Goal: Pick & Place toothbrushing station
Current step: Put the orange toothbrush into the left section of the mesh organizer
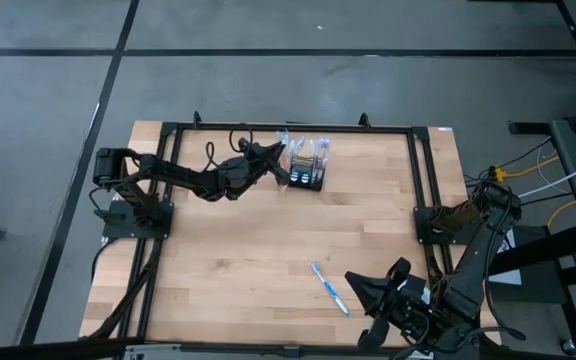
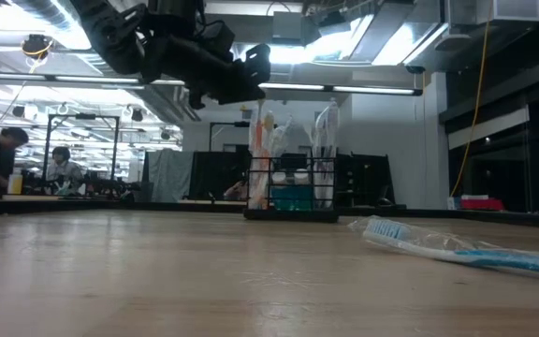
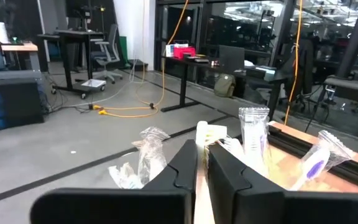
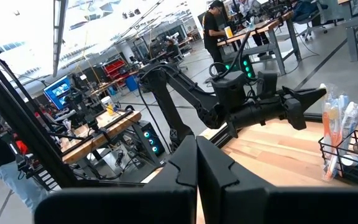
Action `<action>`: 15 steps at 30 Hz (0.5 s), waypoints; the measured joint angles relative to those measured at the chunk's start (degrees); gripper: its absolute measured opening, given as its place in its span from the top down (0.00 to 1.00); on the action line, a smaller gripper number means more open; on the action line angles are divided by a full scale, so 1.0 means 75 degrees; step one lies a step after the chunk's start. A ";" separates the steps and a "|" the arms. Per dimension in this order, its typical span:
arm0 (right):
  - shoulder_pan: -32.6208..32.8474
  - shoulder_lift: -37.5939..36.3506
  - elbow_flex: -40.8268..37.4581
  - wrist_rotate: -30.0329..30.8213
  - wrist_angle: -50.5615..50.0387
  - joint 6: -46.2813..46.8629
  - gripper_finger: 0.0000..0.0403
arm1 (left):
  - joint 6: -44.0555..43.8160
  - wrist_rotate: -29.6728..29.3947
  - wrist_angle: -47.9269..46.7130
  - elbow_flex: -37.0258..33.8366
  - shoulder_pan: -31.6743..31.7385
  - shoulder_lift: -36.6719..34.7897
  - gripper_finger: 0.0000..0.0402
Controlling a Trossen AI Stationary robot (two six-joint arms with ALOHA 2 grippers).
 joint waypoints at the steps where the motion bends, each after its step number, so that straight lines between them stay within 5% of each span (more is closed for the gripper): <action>1: 0.0000 0.0000 0.0000 0.0000 0.0002 0.0000 1.00 | -0.0026 0.0008 -0.0012 0.0000 0.0003 -0.0003 0.97; 15: 0.0000 0.0000 0.0000 0.0000 0.0000 -0.0003 1.00 | -0.0449 0.0005 -0.0583 0.0029 -0.0035 -0.0032 0.97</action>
